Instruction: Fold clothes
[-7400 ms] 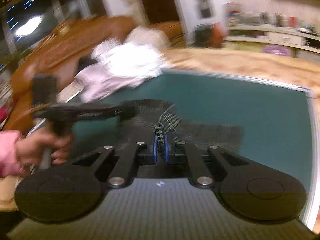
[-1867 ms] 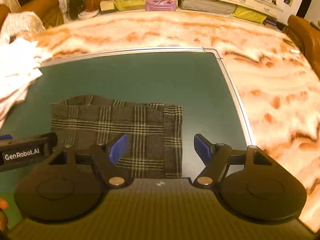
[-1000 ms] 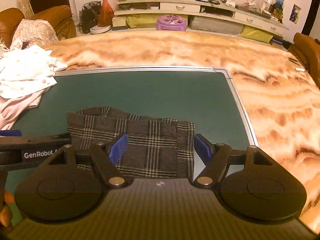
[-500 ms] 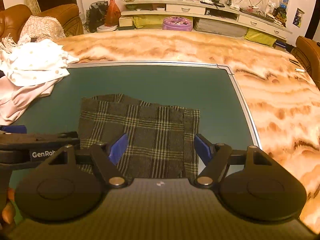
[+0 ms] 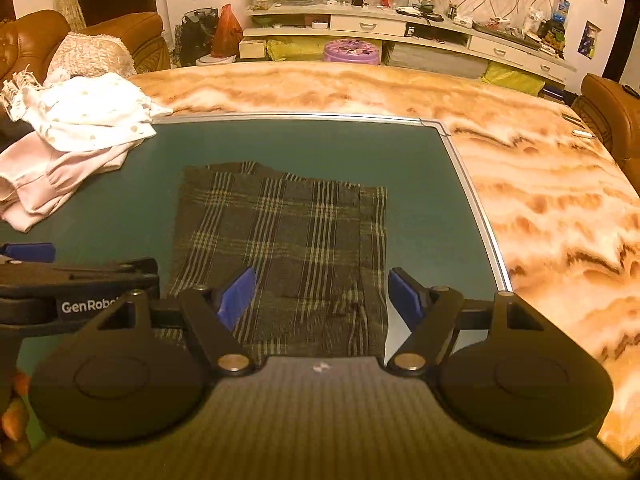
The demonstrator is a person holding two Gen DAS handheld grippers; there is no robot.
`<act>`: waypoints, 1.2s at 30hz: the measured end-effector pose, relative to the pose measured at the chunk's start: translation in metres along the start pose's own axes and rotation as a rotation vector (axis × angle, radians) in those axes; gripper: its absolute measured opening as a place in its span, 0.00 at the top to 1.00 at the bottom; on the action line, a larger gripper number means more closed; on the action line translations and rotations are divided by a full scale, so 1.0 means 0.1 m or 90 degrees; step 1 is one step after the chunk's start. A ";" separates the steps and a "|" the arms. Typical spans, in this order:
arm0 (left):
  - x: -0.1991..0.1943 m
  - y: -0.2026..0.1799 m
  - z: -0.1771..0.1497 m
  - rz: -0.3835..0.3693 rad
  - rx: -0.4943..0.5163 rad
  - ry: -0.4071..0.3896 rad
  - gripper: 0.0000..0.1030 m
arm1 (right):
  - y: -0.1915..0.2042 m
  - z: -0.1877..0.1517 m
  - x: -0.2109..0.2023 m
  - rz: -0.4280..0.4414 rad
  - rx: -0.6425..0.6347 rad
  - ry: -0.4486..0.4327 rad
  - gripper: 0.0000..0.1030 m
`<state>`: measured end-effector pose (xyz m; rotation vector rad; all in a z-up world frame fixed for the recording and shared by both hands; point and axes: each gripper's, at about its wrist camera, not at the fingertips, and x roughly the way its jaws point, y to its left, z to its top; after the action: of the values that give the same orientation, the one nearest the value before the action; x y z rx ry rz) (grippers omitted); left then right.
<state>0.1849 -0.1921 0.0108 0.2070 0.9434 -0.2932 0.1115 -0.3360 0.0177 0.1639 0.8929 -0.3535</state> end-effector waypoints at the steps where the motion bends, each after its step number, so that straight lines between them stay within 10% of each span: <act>1: -0.03 0.01 -0.04 0.000 -0.003 -0.001 0.00 | 0.01 -0.03 -0.03 -0.001 -0.002 0.000 0.21; 36: -0.95 0.22 -1.16 -0.006 -0.029 -0.056 0.00 | 0.18 -0.98 -0.94 -0.025 -0.047 -0.037 0.21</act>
<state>0.0515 -0.1222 0.0230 0.1466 0.8637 -0.2869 -0.0073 -0.2692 0.0309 0.0671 0.8507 -0.3600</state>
